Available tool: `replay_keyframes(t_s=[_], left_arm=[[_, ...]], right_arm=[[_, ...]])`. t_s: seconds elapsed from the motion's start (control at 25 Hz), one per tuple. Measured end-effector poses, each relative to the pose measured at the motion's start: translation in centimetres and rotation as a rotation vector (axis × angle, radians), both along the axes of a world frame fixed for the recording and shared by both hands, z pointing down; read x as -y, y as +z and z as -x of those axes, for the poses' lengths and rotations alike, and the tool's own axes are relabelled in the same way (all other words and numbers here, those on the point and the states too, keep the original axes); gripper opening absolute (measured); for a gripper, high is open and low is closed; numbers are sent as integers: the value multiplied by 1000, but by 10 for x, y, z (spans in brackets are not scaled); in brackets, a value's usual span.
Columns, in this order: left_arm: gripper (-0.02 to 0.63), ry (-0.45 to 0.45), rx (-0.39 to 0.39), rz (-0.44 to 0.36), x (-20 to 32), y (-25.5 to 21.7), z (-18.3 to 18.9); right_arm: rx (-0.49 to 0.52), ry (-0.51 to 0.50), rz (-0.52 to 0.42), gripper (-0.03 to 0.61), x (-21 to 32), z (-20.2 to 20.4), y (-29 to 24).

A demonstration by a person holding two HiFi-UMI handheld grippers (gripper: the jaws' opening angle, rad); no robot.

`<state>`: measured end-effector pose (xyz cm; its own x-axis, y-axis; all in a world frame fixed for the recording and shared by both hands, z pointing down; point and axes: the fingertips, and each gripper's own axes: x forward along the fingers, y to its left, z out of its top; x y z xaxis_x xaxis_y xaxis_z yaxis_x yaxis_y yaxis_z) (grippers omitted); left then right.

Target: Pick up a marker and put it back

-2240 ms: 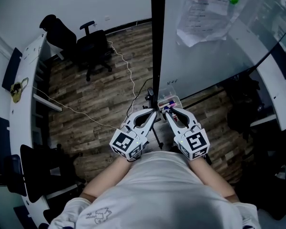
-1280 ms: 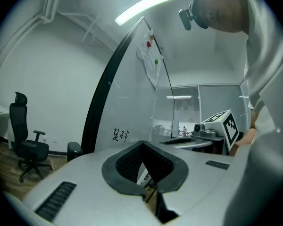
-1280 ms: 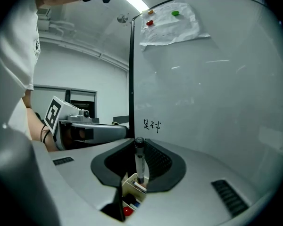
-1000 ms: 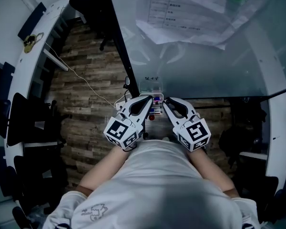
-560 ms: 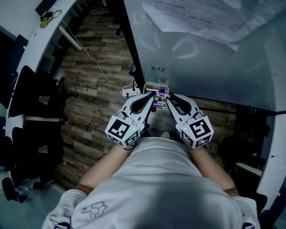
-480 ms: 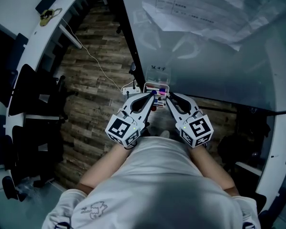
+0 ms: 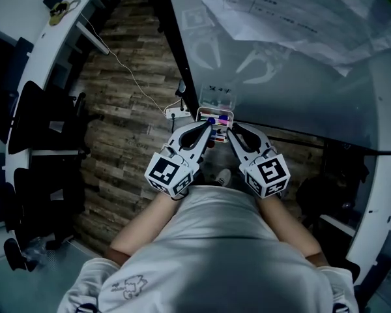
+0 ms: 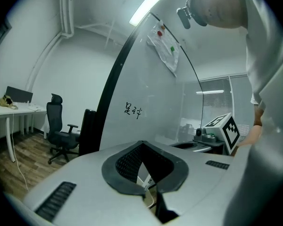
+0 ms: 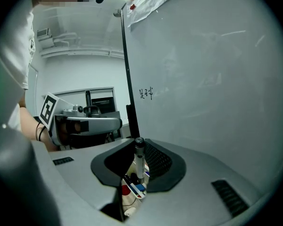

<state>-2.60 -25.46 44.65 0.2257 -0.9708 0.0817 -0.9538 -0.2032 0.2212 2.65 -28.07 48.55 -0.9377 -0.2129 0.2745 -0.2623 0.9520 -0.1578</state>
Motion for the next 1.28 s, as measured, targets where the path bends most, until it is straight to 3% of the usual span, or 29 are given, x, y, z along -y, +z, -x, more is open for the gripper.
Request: replay_keyframes(t_s=[0.56,1.28], left_arm=[[5,6,-50,80,7,48,9],[5,21,-81,116,7,63,16]], right_arm=[[-90,28,60,72,3,13,54],[-95,80,115,79,12,11,75]])
